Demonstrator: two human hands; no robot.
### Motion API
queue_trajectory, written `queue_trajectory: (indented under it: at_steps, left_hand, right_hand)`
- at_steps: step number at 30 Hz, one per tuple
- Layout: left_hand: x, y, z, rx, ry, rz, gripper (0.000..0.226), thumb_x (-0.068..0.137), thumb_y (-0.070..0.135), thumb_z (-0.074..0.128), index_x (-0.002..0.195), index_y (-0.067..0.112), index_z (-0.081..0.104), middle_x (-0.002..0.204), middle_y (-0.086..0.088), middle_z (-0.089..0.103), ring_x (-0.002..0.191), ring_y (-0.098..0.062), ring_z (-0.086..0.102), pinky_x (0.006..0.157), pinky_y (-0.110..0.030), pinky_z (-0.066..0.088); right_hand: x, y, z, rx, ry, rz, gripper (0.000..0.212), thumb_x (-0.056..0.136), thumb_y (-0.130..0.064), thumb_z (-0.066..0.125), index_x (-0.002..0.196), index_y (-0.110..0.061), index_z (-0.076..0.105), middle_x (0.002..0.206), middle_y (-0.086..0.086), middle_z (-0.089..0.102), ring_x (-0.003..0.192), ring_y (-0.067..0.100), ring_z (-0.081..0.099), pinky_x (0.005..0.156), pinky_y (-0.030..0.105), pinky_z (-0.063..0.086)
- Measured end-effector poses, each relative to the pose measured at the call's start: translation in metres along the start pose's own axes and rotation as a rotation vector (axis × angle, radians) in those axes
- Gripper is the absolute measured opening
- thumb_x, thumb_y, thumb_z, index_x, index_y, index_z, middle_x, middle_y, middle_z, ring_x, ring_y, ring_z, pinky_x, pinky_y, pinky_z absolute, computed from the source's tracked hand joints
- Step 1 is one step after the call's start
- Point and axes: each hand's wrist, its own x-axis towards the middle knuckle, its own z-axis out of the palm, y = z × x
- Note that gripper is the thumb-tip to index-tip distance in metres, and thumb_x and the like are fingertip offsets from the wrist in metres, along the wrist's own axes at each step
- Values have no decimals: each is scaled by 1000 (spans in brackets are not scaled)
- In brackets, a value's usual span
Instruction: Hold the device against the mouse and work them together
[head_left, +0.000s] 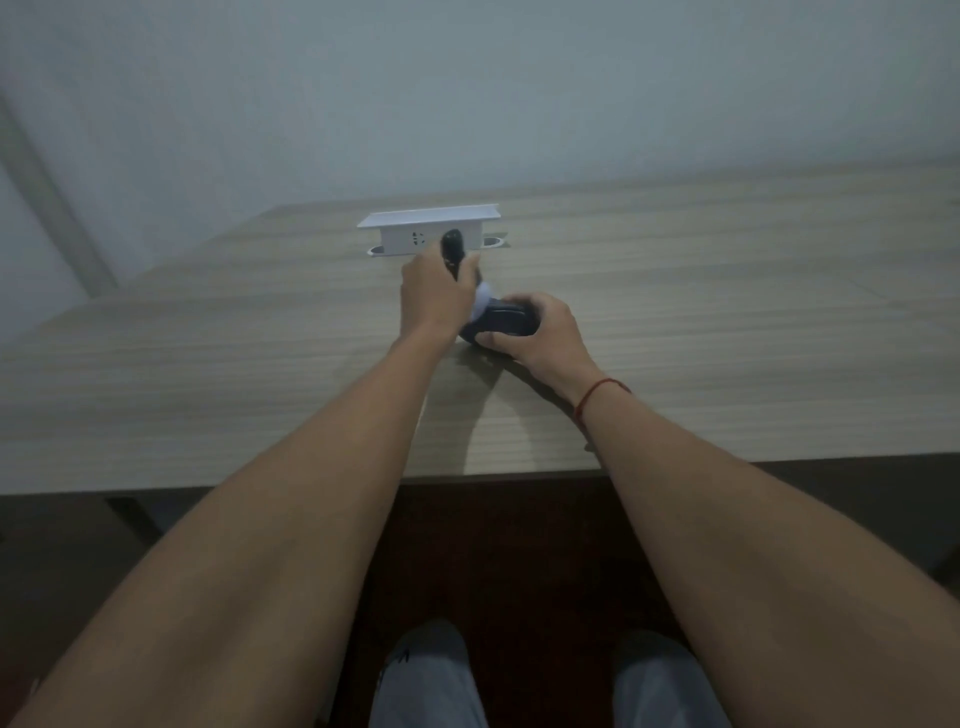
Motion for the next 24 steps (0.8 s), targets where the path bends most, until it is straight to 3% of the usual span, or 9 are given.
queue_trajectory:
  at_steps: [2,7,10,12,15,18,21,24]
  left_hand:
    - [8,-2,-5,91,22,-18,31,92,32,59,104,3,64,100,-12,67,91,-26,62,76,-31,47]
    - [11,19,-4,-20,-126,140,24,88,31,63,87,7,65,84,-7,65,76,-20,58,73,-32,49]
    - [13,10,-6,182,-172,128,26,90,32,61,94,6,64,90,-9,64,79,-22,56,70,-28,43]
    - [19,11,-11,239,-167,132,21,90,30,60,84,10,58,86,-10,61,78,-23,53,69,-27,39]
    - [16,27,-11,91,-206,157,25,88,30,63,77,8,58,73,-4,59,72,-21,54,64,-28,41]
    - [7,24,1,85,-229,181,30,87,33,64,89,4,66,87,-11,69,79,-24,62,70,-32,50]
    - [12,11,-4,183,-168,111,31,88,34,63,91,3,65,91,-15,68,81,-27,61,67,-28,42]
    - [19,14,-9,121,-138,84,31,87,34,64,85,2,65,88,-15,68,83,-29,63,72,-34,50]
  right_hand:
    - [0,0,1,-9,0,4,53,68,-15,85,115,-11,60,106,-2,62,99,14,59,81,18,45]
    - [0,-1,1,25,-16,14,53,69,-15,85,115,-11,60,104,-4,62,91,9,58,68,11,43]
    - [0,1,2,-12,-29,40,48,69,-16,85,111,-13,62,101,-3,63,92,11,59,74,16,45]
    - [0,1,3,-30,-21,47,44,67,-16,86,105,-15,63,96,-5,63,86,9,59,71,17,45]
    - [2,1,4,-5,7,68,43,65,-18,87,101,-15,64,96,-2,67,87,12,63,73,23,52]
    - [2,2,3,14,26,82,47,66,-16,87,108,-9,66,105,5,70,97,21,66,82,32,55]
    - [0,0,2,-25,7,83,43,68,-17,85,106,-10,66,98,1,66,90,16,62,70,20,47]
    - [0,0,2,-36,3,92,39,69,-18,85,102,-12,66,94,-1,65,83,12,60,62,15,42]
